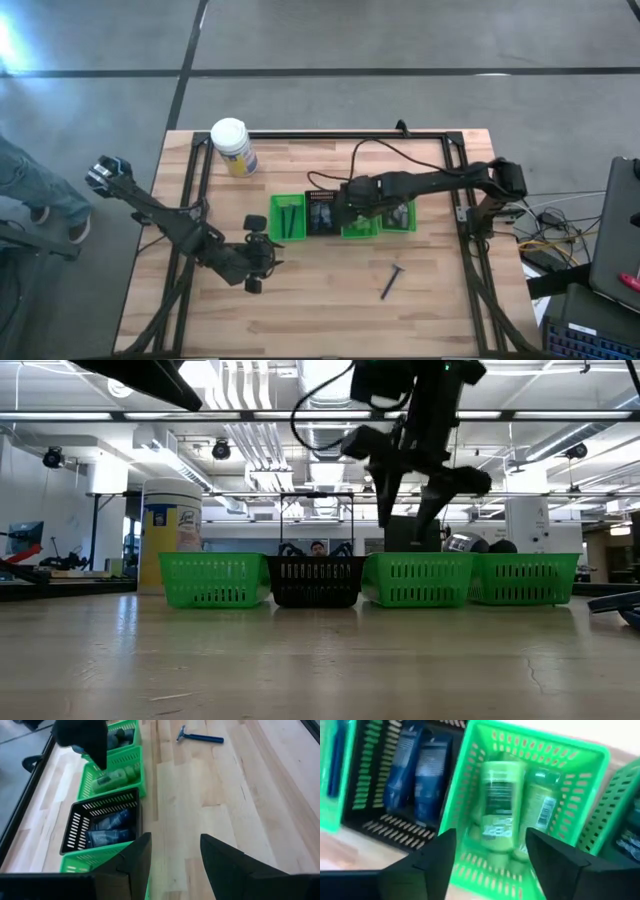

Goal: Pick & Place Travel size toiletries
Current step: Put the blue razor into the left green basket

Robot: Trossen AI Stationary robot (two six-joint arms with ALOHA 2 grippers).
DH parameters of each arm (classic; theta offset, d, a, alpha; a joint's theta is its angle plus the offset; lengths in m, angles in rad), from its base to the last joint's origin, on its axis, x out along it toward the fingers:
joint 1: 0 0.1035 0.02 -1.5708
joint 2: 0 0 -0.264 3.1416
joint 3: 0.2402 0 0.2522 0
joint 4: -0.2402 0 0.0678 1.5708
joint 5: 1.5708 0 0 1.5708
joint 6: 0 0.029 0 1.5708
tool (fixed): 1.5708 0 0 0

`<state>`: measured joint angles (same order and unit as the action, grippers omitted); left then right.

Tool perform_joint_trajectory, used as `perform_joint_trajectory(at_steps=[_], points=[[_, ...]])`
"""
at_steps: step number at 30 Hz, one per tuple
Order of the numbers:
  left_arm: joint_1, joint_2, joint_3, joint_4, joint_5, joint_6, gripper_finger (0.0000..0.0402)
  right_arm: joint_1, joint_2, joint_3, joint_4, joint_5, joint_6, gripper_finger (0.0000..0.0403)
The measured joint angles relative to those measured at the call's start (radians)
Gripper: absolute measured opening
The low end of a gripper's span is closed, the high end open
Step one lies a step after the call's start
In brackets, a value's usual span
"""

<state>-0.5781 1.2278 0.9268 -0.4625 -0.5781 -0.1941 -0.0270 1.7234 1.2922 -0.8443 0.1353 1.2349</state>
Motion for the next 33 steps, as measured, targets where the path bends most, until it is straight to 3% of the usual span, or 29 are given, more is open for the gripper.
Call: perform_joint_trajectory(at_steps=[3, 6, 12, 18, 33], points=[[0.000, 0.000, 0.000, -0.002, 0.000, 0.009, 0.0174, 0.013, -0.002, 0.024, -0.055, -0.008, -0.030, 0.0262], [-0.002, 0.000, 0.000, -0.008, 0.000, 0.009, 0.0174, 0.071, -0.014, 0.058, -0.150, -0.048, -0.214, 0.0279], [-0.012, 0.000, -0.001, -0.033, 0.001, 0.010, 0.0174, 0.359, -0.036, 0.080, -0.342, -0.150, -0.702, 0.0286], [-0.012, 0.000, -0.002, -0.032, 0.000, 0.018, 0.0174, 0.585, -0.002, 0.042, -0.329, -0.109, -1.077, 0.0268], [-0.011, 0.000, -0.047, 0.052, -0.033, -0.041, 0.0174, 0.570, 0.021, -0.161, -0.080, -0.113, -1.303, 0.0222]])
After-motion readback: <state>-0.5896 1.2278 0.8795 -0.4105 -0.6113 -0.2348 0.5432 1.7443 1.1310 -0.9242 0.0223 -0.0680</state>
